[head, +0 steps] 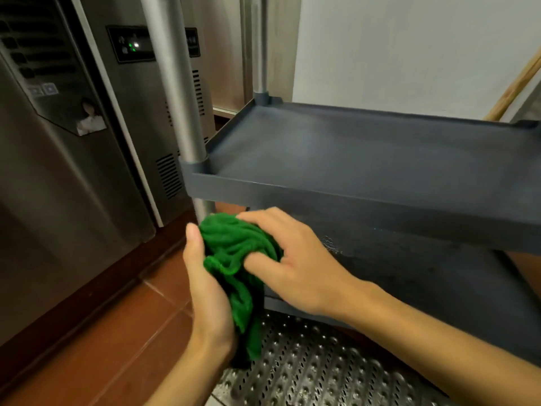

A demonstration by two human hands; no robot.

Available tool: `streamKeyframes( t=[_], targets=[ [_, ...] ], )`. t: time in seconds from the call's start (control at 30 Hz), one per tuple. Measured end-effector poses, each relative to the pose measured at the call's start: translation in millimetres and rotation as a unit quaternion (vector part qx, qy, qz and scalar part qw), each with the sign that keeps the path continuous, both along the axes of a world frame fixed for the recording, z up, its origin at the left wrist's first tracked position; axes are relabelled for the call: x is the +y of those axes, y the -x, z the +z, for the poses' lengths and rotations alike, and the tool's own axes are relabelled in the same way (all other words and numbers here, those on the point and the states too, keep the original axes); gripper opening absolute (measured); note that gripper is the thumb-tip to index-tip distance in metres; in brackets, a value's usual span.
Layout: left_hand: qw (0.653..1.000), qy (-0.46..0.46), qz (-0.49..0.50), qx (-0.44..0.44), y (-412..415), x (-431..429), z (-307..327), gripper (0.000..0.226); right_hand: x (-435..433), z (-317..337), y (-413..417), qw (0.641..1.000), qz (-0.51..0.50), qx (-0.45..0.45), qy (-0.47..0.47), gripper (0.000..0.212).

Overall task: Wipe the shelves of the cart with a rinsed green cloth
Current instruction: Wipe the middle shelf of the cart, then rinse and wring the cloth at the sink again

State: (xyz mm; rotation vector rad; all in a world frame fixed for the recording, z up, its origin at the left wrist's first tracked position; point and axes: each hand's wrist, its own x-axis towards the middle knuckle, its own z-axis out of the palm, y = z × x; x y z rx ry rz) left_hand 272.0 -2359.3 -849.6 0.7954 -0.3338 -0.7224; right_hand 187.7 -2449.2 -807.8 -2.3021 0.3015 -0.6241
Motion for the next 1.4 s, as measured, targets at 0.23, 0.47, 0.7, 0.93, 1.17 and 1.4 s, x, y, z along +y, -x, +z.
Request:
streamKeyframes(
  t=[0.23,0.47,0.7,0.93,1.17,1.4],
  targets=[
    [0.979,-0.172,0.088,0.072,-8.6,-9.9,-68.1,0.057,-5.8,-66.3,-2.9,0.996,0.011,0.093,0.003,0.039],
    [0.962,-0.271,0.013,0.037,-30.5,-34.9,-98.3,0.053,-27.9,-95.1,-3.2,0.978,-0.084,0.175,-0.071,0.032],
    [0.962,-0.234,-0.083,0.116,-20.6,-59.8,-118.5,0.082,-48.8,-99.0,11.7,0.967,-0.147,0.153,-0.143,0.025],
    [0.951,-0.287,0.006,0.116,-48.1,-17.4,-81.0,0.065,-8.4,-87.0,-29.8,0.823,-0.021,0.139,-0.550,0.076],
    [0.919,-0.345,0.171,0.079,-74.5,75.4,50.6,0.032,86.1,20.6,-87.1,0.706,-0.014,0.150,-0.692,0.060],
    [0.899,-0.326,0.276,0.098,-73.7,169.3,212.7,0.029,167.0,177.8,-107.7,0.702,0.012,0.197,-0.685,0.058]
  ],
)
